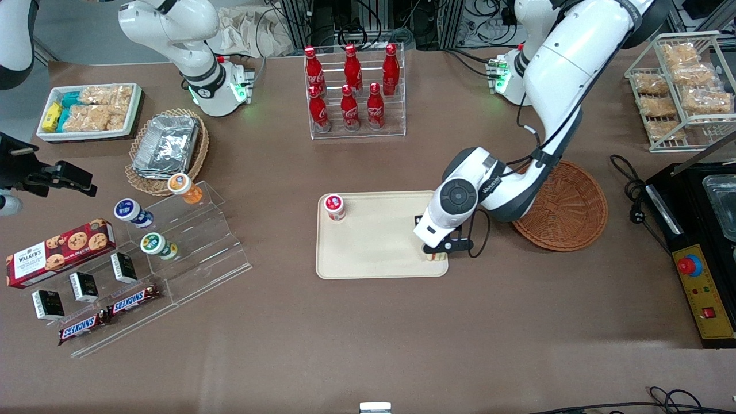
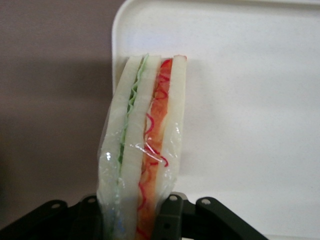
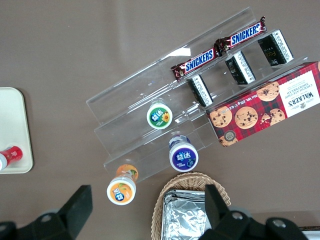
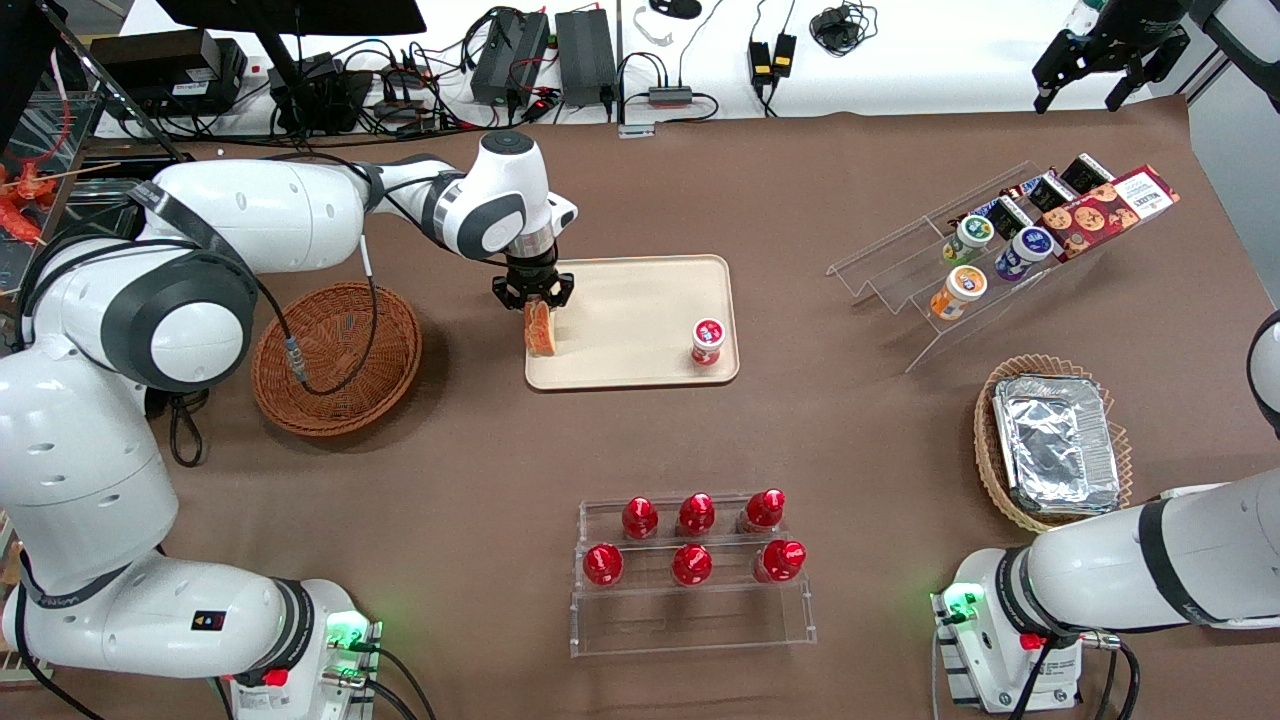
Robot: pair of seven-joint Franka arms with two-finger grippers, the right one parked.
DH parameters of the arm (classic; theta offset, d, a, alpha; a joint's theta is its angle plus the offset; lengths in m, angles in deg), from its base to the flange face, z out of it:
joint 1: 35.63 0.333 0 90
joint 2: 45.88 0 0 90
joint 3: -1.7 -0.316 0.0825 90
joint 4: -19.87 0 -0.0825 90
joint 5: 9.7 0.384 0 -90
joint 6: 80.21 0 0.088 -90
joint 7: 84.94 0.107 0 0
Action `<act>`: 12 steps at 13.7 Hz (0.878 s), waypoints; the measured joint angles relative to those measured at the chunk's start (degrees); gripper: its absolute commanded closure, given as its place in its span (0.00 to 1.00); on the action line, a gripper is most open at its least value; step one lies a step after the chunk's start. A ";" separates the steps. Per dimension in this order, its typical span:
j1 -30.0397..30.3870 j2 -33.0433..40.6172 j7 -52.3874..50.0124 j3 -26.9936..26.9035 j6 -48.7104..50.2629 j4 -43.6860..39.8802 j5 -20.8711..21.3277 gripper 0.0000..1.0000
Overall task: Place sandwich from basket to tray
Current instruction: 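Lower the held sandwich onto the tray beside its rim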
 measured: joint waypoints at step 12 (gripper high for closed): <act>0.03 2.60 -0.17 -0.14 4.19 -2.84 0.12 0.00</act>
